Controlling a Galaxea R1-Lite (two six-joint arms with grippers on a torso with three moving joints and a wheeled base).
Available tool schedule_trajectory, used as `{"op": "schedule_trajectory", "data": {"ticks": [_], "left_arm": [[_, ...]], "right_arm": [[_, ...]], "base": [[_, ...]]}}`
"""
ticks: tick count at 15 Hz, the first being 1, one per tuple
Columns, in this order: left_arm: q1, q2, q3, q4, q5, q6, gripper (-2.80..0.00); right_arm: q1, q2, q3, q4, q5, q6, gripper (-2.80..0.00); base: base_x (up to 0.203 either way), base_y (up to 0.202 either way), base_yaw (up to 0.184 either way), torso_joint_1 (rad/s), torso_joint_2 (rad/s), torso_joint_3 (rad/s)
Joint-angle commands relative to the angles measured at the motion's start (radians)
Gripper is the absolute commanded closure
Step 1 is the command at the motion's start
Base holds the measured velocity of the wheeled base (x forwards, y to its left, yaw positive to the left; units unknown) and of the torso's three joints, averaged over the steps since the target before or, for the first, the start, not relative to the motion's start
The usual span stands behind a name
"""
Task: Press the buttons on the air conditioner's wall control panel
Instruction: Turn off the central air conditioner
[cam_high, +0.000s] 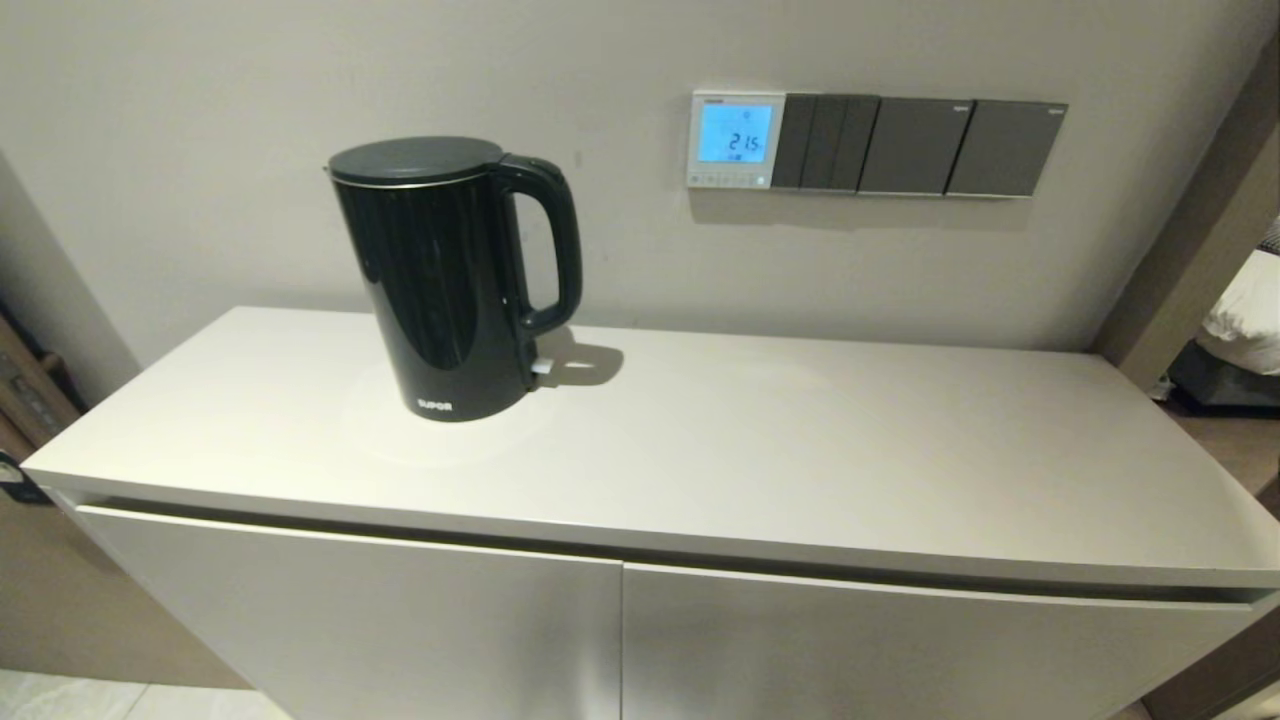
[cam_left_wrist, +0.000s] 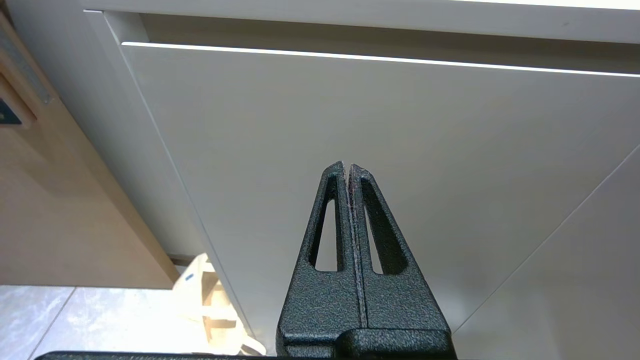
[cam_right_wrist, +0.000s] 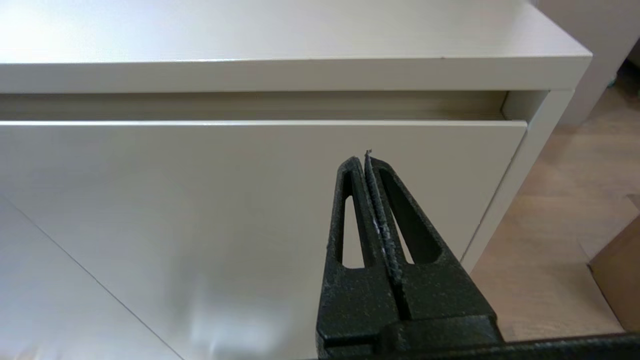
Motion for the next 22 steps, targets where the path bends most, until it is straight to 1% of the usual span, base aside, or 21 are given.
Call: {"op": "schedule_trajectory", "data": {"ticks": [1, 6, 14, 22], "left_arm": [[0.001, 0.002, 0.000, 0.000, 0.000, 0.000, 0.00], [0.001, 0.002, 0.000, 0.000, 0.000, 0.000, 0.00], [0.001, 0.002, 0.000, 0.000, 0.000, 0.000, 0.00], [0.000, 0.002, 0.000, 0.000, 0.000, 0.000, 0.00]], "right_arm": [[0.001, -0.010, 0.001, 0.004, 0.001, 0.000, 0.00], [0.002, -0.007, -0.001, 0.005, 0.002, 0.003, 0.00], [0.001, -0.004, 0.001, 0.007, -0.001, 0.031, 0.00], [0.001, -0.004, 0.001, 0.007, -0.001, 0.032, 0.00]], "base": [[0.000, 0.000, 0.000, 0.000, 0.00, 0.000], [0.000, 0.000, 0.000, 0.000, 0.00, 0.000], [0.000, 0.000, 0.000, 0.000, 0.00, 0.000], [0.000, 0.000, 0.000, 0.000, 0.00, 0.000]]}}
